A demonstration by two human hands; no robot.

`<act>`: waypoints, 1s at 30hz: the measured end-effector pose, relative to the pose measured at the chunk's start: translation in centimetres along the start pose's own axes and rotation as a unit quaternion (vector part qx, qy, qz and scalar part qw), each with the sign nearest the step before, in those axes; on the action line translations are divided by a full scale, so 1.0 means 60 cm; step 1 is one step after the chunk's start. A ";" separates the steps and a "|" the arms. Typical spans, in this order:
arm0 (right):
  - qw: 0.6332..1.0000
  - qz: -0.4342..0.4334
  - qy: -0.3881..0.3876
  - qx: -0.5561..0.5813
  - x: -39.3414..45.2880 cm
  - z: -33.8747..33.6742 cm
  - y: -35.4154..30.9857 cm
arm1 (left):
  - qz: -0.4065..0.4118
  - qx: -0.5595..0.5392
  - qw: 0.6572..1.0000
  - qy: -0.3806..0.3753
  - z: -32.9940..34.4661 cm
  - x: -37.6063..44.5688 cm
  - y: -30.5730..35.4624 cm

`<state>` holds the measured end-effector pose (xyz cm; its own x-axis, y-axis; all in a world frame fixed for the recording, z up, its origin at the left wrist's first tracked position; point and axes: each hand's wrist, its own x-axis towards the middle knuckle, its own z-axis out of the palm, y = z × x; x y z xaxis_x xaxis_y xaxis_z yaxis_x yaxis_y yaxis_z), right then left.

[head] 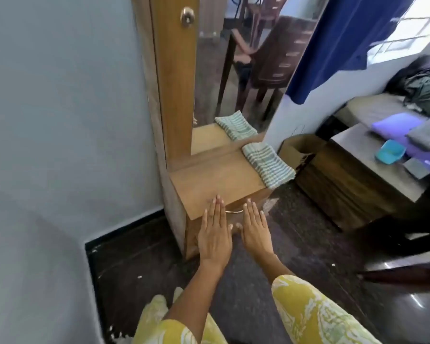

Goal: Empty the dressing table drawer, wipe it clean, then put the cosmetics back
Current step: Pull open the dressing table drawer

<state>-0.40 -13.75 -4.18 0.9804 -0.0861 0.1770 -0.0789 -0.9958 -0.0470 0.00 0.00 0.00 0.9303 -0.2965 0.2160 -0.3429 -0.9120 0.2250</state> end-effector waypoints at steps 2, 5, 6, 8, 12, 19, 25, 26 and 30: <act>1.000 -0.003 -0.016 0.001 0.003 0.033 -0.007 | -0.020 -0.001 1.000 -0.001 0.024 0.008 -0.010; 1.000 -0.024 0.006 0.000 0.013 0.088 -0.007 | -0.026 0.019 0.999 0.019 0.074 0.008 -0.023; 0.999 -0.036 0.013 0.002 0.017 0.101 -0.006 | -0.024 0.016 0.999 0.013 0.085 0.007 -0.024; 0.998 -0.050 0.046 0.007 0.029 0.119 0.001 | -0.020 0.018 0.999 0.034 0.102 0.007 -0.026; 0.993 -0.063 0.094 0.025 0.048 0.145 0.009 | -0.016 0.016 0.997 0.071 0.117 0.007 -0.028; 0.991 -0.035 0.075 0.101 0.050 0.127 0.004 | -0.027 0.023 0.998 0.044 0.097 -0.014 -0.027; 0.989 -0.030 0.075 0.127 0.027 0.124 0.014 | -0.039 0.016 0.999 0.031 0.084 -0.020 -0.017; 0.987 -0.030 0.084 0.137 0.016 0.122 0.018 | -0.037 0.017 0.999 0.033 0.082 -0.020 -0.013; 0.981 -0.035 0.107 0.160 -0.052 0.113 0.046 | -0.028 0.006 0.999 0.029 0.077 -0.020 0.011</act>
<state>-2.45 -16.00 -11.54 0.9185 -0.0575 0.3913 0.0806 -0.9414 -0.3274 -0.77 -1.56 -4.50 0.9391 -0.2278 0.2574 -0.2878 -0.9305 0.2265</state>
